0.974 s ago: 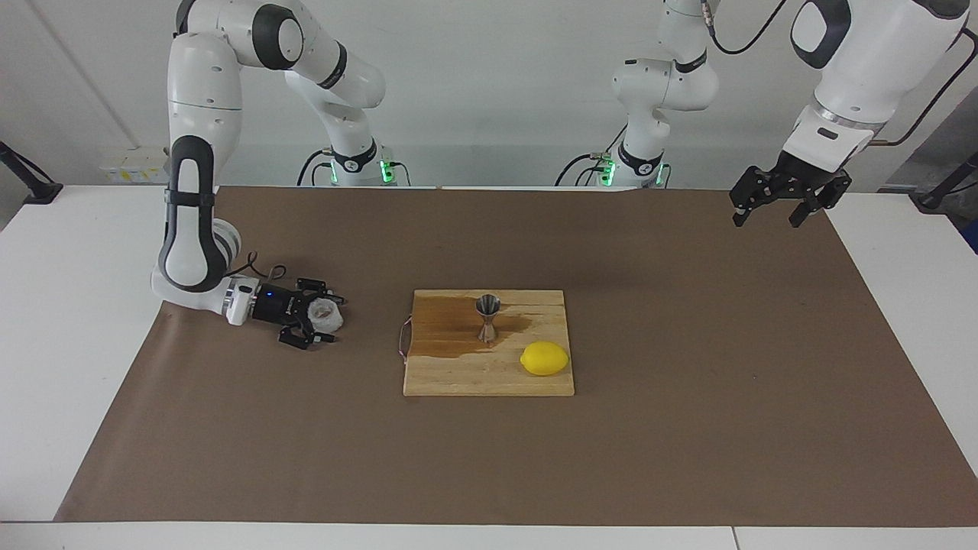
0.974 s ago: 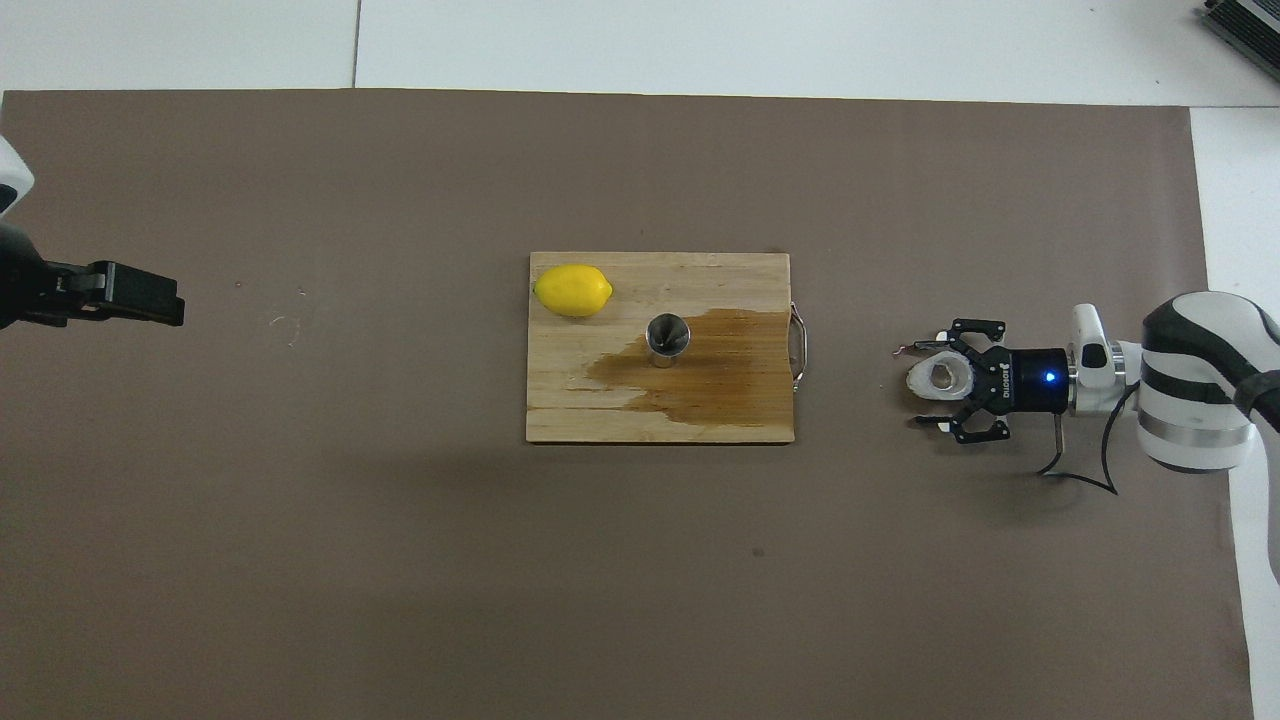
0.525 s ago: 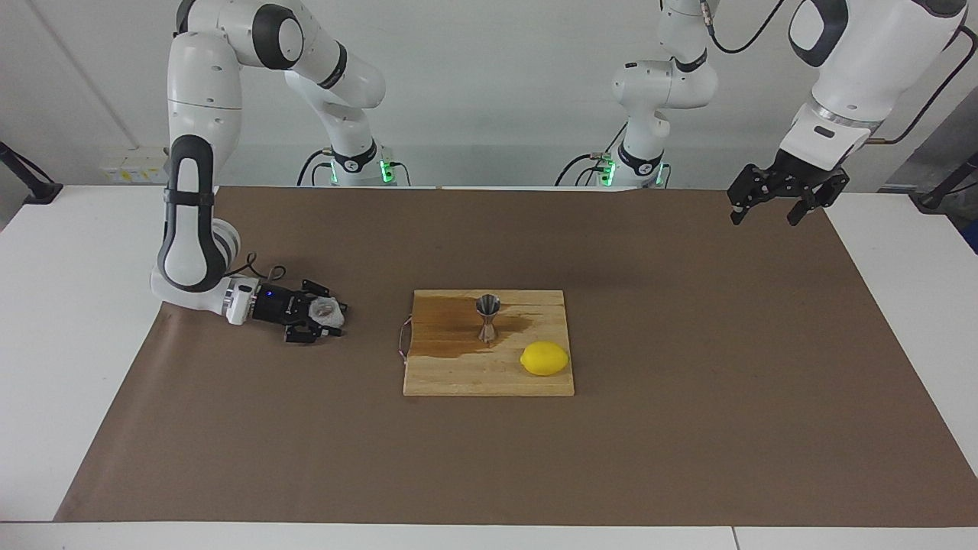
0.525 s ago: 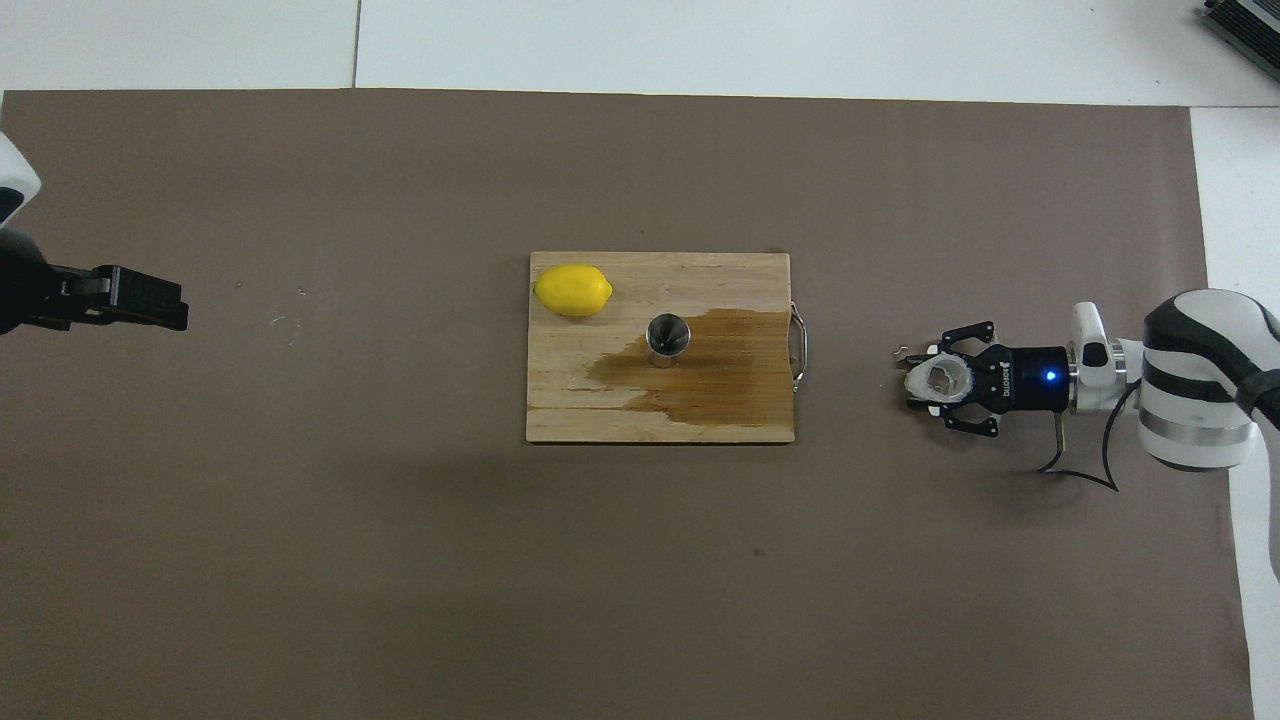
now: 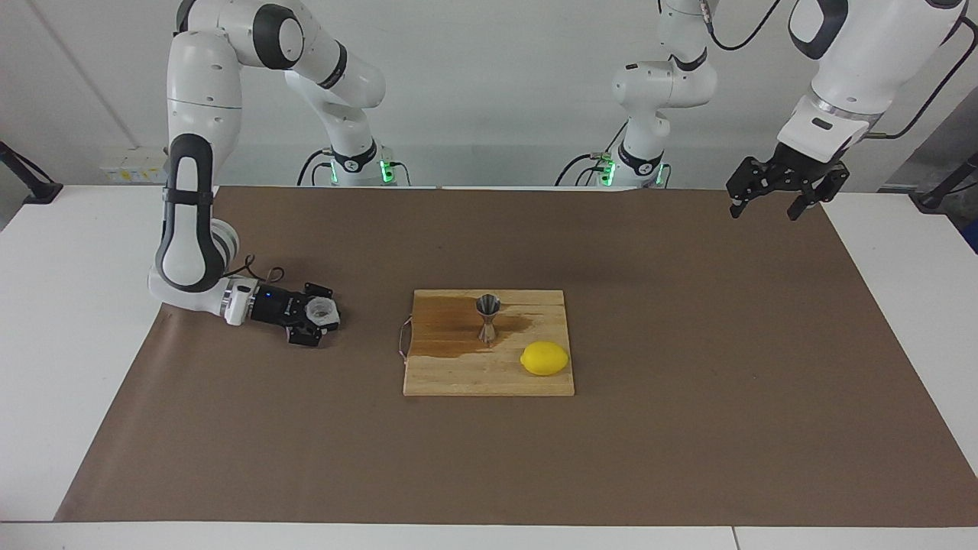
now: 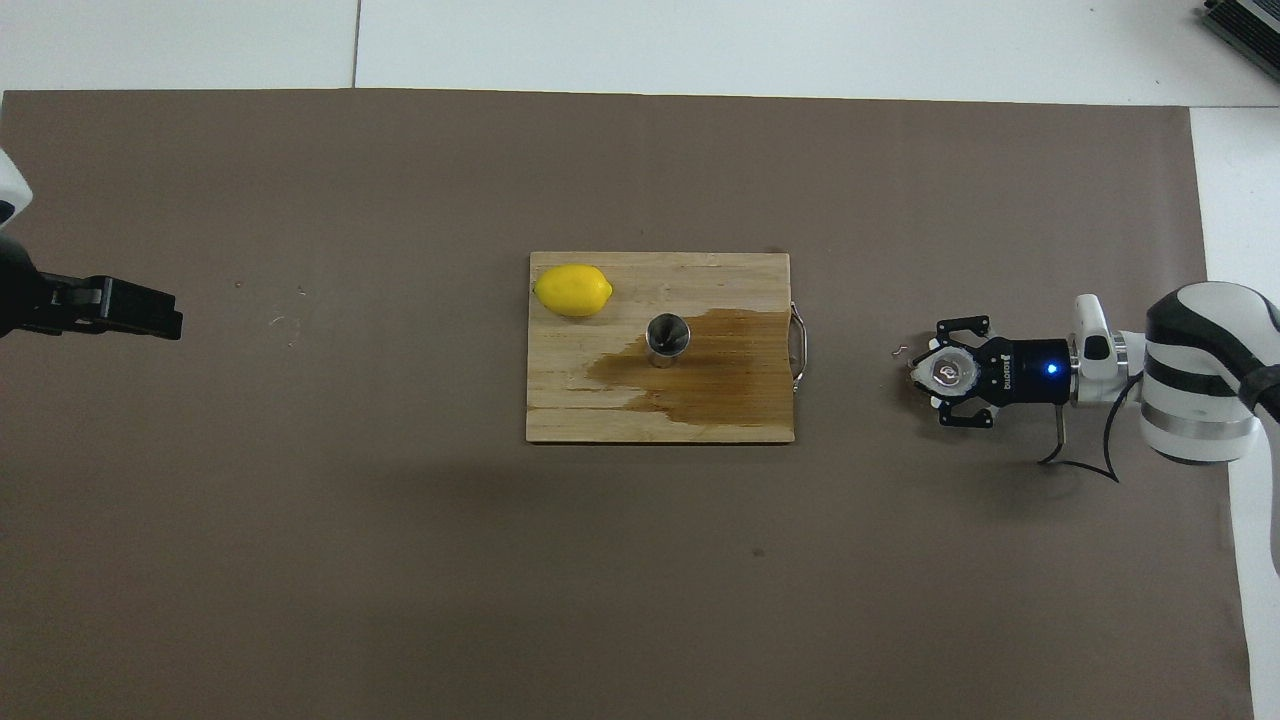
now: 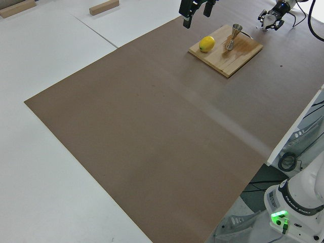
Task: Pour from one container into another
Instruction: 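Close the right gripper around the small white cup and lift, then carry the white cup with the right gripper above the metal cup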
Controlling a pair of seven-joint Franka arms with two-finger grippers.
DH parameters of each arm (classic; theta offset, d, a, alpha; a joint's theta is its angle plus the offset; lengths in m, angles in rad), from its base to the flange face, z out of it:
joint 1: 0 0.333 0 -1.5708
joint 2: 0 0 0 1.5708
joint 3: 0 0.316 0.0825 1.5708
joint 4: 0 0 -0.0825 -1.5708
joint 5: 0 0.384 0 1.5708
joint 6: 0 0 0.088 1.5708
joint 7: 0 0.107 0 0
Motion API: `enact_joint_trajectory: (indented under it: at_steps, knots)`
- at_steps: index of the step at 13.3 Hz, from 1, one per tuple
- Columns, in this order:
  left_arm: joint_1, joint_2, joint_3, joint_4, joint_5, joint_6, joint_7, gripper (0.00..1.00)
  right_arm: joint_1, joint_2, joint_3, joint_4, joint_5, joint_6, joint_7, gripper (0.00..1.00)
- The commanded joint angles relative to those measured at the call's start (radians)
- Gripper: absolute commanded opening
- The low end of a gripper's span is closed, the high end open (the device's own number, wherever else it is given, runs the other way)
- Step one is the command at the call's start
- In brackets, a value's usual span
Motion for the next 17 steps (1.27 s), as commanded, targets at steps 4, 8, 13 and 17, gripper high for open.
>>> enact_joint_trajectory:
  at_steps: [4, 8, 13, 17]
  knots:
    - [0.013, -0.011, -0.013, -0.003, 0.016, -0.014, 0.067, 1.00, 0.000, -0.013, 0.095, 0.047, 0.050, 0.010, 0.188, 0.00]
    - [0.015, -0.010, -0.013, 0.000, 0.017, -0.015, 0.076, 1.00, 0.002, -0.045, 0.155, 0.059, 0.053, 0.066, 0.296, 0.00]
    - [0.015, -0.011, -0.013, -0.003, 0.017, -0.012, 0.076, 1.00, 0.049, -0.123, 0.244, 0.068, 0.053, 0.252, 0.512, 0.00]
    - [0.019, -0.011, -0.014, -0.003, 0.016, -0.009, 0.076, 1.00, 0.136, -0.171, 0.246, 0.065, 0.055, 0.394, 0.635, 0.00]
